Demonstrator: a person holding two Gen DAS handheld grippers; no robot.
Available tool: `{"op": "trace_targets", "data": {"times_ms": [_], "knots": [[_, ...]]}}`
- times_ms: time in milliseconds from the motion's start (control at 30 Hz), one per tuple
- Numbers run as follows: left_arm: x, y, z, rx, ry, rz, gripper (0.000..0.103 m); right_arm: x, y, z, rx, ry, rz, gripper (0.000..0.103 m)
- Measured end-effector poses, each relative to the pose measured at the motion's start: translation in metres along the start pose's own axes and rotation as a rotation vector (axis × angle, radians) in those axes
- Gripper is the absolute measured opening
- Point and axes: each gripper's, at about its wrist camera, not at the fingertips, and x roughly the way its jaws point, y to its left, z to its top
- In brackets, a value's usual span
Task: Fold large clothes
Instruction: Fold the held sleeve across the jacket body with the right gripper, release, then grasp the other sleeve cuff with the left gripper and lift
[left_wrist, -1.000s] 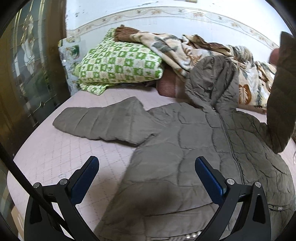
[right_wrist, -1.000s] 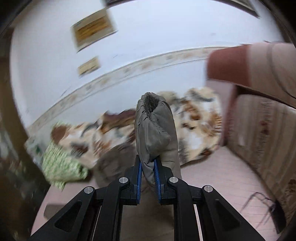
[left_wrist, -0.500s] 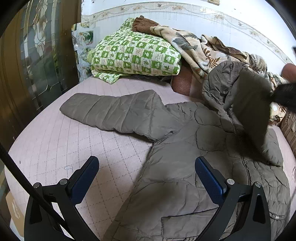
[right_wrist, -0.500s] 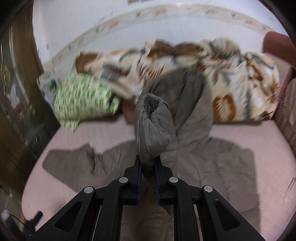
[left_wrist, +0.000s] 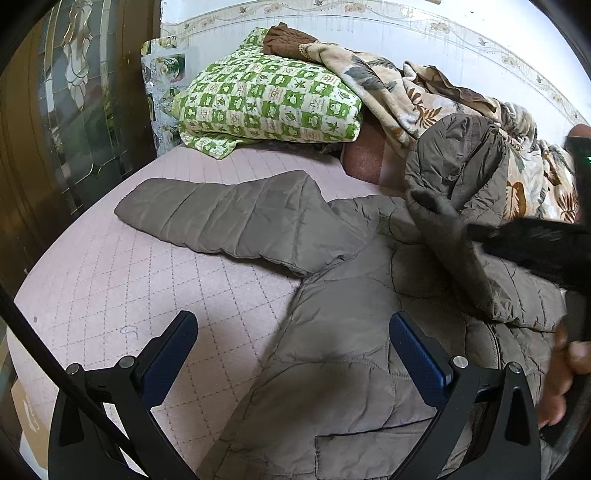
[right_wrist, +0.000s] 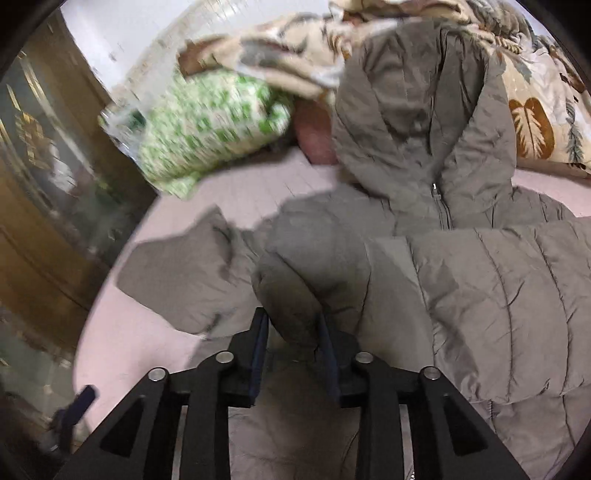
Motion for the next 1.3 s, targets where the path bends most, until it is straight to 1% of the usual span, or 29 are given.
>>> {"op": "trace_targets", "data": {"times_ms": [33,67,100,167,267,300,333,367,400,433,467,500,600,633,667,700,733,767,800,867,967,1000,1067,1133,1200,1233,1267,1300], "knots": [[0.001,-0.001,0.000,-0.002,0.003,0.000,0.103,-0.007,-0.005,0.001,0.003,-0.024,-0.009,0.044],[0.002,-0.001,0.001,-0.002,0.005,-0.002,0.103,-0.014,-0.012,0.002,0.009,-0.045,-0.030,0.047],[0.002,-0.002,0.001,0.000,0.007,-0.001,0.103,-0.025,-0.029,0.004,0.029,-0.077,-0.060,0.049],[0.003,-0.005,0.000,0.007,0.009,0.003,0.103,-0.034,-0.055,0.006,0.065,-0.094,-0.103,0.049],[0.004,-0.008,0.000,0.014,0.008,0.008,0.103,-0.042,-0.110,0.005,0.131,-0.080,-0.298,0.049],[0.005,-0.010,0.000,0.015,0.009,0.007,0.103,-0.043,-0.124,0.003,0.144,-0.076,-0.344,0.049],[0.005,-0.011,-0.001,0.016,0.010,0.008,0.103,-0.042,-0.142,0.001,0.150,-0.051,-0.427,0.049],[0.006,-0.012,-0.001,0.020,0.010,0.010,0.103,-0.041,-0.156,-0.001,0.157,-0.020,-0.485,0.049],[0.007,-0.014,-0.001,0.025,0.012,0.011,0.103,-0.037,-0.174,-0.005,0.180,0.018,-0.526,0.049],[0.008,-0.017,-0.001,0.029,0.014,0.011,0.103,-0.031,-0.191,-0.012,0.215,0.063,-0.529,0.050],[0.009,-0.018,-0.001,0.031,0.017,0.011,0.103,-0.024,-0.204,-0.018,0.243,0.109,-0.506,0.050],[0.010,-0.019,-0.001,0.032,0.019,0.011,0.103,-0.021,-0.211,-0.022,0.247,0.122,-0.479,0.050],[0.013,-0.021,0.000,0.034,0.027,0.012,0.103,-0.028,-0.209,-0.020,0.246,0.110,-0.468,0.050],[0.013,-0.020,0.000,0.033,0.028,0.014,0.103,-0.036,-0.202,-0.018,0.256,0.096,-0.474,0.051],[0.014,-0.018,0.000,0.027,0.029,0.018,0.103,-0.050,-0.194,-0.018,0.274,0.048,-0.447,0.051],[0.014,-0.015,0.001,0.020,0.030,0.018,0.103,-0.065,-0.184,-0.022,0.284,-0.006,-0.375,0.052],[0.015,-0.012,0.001,0.012,0.030,0.019,0.103,-0.075,-0.173,-0.026,0.284,-0.030,-0.315,0.057],[0.016,-0.010,0.002,0.008,0.032,0.024,0.103,-0.083,-0.164,-0.032,0.278,-0.045,-0.279,0.060],[0.017,-0.007,0.002,0.005,0.036,0.028,0.103,-0.093,-0.148,-0.045,0.262,-0.074,-0.248,0.066],[0.019,-0.001,0.003,-0.010,0.046,0.033,0.103,-0.099,-0.127,-0.064,0.242,-0.093,-0.205,0.068],[0.023,0.015,0.007,-0.051,0.076,0.011,0.103,-0.093,-0.105,-0.075,0.225,-0.074,-0.138,0.068],[0.023,0.025,0.011,-0.074,0.074,0.012,0.103,-0.090,-0.095,-0.077,0.205,-0.070,-0.109,0.068],[0.024,0.047,0.019,-0.132,0.067,0.010,0.103,-0.088,-0.085,-0.080,0.150,-0.074,-0.100,0.068],[0.029,0.082,0.030,-0.238,0.061,0.002,0.103,-0.081,-0.077,-0.080,0.115,-0.066,-0.103,0.068],[0.038,0.125,0.039,-0.377,0.063,-0.001,0.103,-0.078,-0.074,-0.077,0.112,-0.060,-0.071,0.068],[0.042,0.140,0.043,-0.423,0.069,-0.007,0.102,-0.080,-0.076,-0.078,0.111,-0.061,-0.065,0.068],[0.050,0.162,0.048,-0.487,0.079,-0.024,0.101,-0.081,-0.077,-0.077,0.109,-0.063,-0.062,0.068],[0.058,0.182,0.053,-0.545,0.085,-0.032,0.093,-0.082,-0.078,-0.075,0.107,-0.067,-0.061,0.068]]}}
